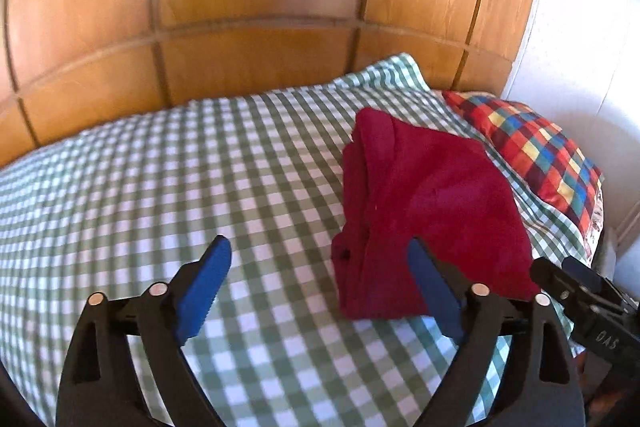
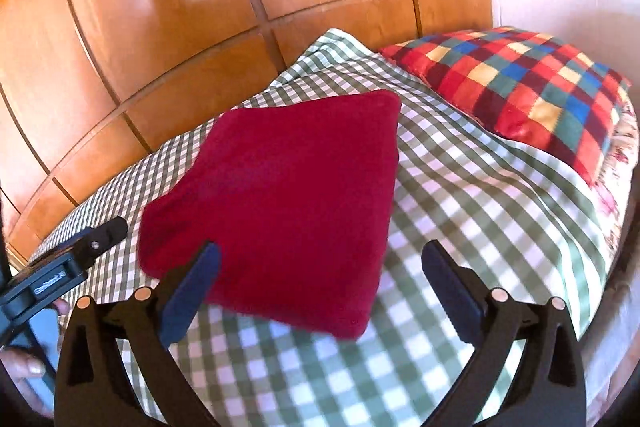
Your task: Fold small clothes
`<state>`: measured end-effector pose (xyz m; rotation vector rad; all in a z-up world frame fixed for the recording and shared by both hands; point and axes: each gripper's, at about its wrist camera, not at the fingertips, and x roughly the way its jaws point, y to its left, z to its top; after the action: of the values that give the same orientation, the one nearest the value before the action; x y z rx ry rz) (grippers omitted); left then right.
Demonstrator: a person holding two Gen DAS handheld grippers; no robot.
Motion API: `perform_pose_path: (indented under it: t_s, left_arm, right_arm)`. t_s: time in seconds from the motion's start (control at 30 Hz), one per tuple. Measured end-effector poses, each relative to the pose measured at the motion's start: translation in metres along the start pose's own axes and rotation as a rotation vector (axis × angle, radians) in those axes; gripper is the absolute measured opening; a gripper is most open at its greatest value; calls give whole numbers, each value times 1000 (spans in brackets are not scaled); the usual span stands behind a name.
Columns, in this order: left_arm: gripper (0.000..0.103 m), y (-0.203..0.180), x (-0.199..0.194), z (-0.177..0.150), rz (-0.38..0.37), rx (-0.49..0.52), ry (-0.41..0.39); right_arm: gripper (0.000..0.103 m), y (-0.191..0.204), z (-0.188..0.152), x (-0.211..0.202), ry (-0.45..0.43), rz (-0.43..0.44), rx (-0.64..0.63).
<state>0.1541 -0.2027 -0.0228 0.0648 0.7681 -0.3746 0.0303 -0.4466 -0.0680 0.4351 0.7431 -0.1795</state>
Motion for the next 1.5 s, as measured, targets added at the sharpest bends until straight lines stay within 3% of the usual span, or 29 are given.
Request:
perform_pose_path:
  t_s: [0.07, 0.13, 0.5, 1.5]
  left_arm:
    - [92, 0, -14, -5, 11, 1, -22]
    - [99, -1, -27, -11, 25, 7, -42]
    - [99, -8, -68, -34, 71, 36, -101]
    - [99, -7, -83, -34, 102, 0, -152]
  right_arm:
    - [101, 9, -9, -10, -13, -14, -2]
    - [101, 17, -15, -18, -20, -27, -15]
    - [101, 35, -26, -38, -61, -92, -20]
    - [101, 50, -33, -50, -76, -102, -62]
